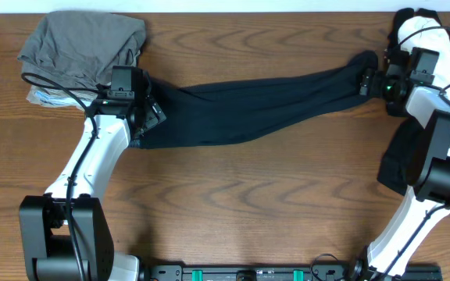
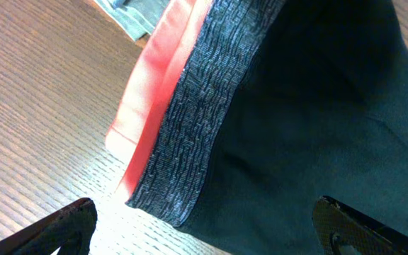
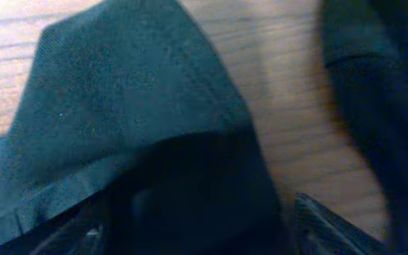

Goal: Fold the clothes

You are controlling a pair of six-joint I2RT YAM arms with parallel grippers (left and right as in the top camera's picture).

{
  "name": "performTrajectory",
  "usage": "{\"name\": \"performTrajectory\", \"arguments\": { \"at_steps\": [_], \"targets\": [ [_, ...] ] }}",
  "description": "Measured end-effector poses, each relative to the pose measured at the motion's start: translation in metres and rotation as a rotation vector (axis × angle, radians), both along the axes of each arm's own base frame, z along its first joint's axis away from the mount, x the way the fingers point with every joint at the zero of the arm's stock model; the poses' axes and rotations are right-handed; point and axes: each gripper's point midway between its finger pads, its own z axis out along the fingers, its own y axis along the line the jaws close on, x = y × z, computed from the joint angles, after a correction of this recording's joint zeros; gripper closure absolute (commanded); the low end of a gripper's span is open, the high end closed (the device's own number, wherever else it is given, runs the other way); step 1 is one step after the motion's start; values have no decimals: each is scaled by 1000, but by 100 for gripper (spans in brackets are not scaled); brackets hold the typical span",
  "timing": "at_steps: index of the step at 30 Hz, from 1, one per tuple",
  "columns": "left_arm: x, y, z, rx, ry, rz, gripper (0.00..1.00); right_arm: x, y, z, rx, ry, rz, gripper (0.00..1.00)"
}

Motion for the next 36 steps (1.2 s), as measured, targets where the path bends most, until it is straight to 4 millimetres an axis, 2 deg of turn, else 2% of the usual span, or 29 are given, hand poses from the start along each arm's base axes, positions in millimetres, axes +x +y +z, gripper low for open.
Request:
{"name": "performTrajectory", "arguments": {
  "at_steps": [2, 6, 8, 9, 13, 17, 19, 21, 26, 29, 32, 36],
  "targets": [
    [0, 0, 0, 0, 1, 0, 2, 2, 1, -1, 17, 0, -17, 40],
    [0, 0, 0, 0, 2, 0, 2, 3, 1, -3, 53, 7, -54, 74],
    [0, 0, 0, 0, 2, 0, 2, 2, 2, -4, 69, 15, -67, 97],
    [0, 0, 0, 0, 2, 0, 2, 1, 3, -5, 82, 24, -75, 99],
    [0, 0, 0, 0, 2, 0, 2, -7, 5, -7, 141, 75, -103, 99],
    [-1, 0, -1, 0, 6, 0, 2, -27, -4, -2, 175, 157, -136, 99],
    [-2, 0, -1, 1, 10, 0, 2, -35, -12, 7, 185, 179, -151, 99],
    [-2, 0, -1, 0, 10, 0, 2, -40, -23, 24, 184, 179, -162, 99],
    [-2, 0, -1, 0, 10, 0, 2, -34, -54, 86, 129, 87, -161, 99],
    [-2, 0, -1, 0, 10, 0, 2, -32, -68, 108, 99, 44, -164, 99],
    [-2, 0, -1, 1, 11, 0, 2, -36, -75, 113, 87, 39, -145, 99],
    [-2, 0, -1, 0, 10, 0, 2, -38, -60, 111, 97, 54, -83, 99]
  ]
}}
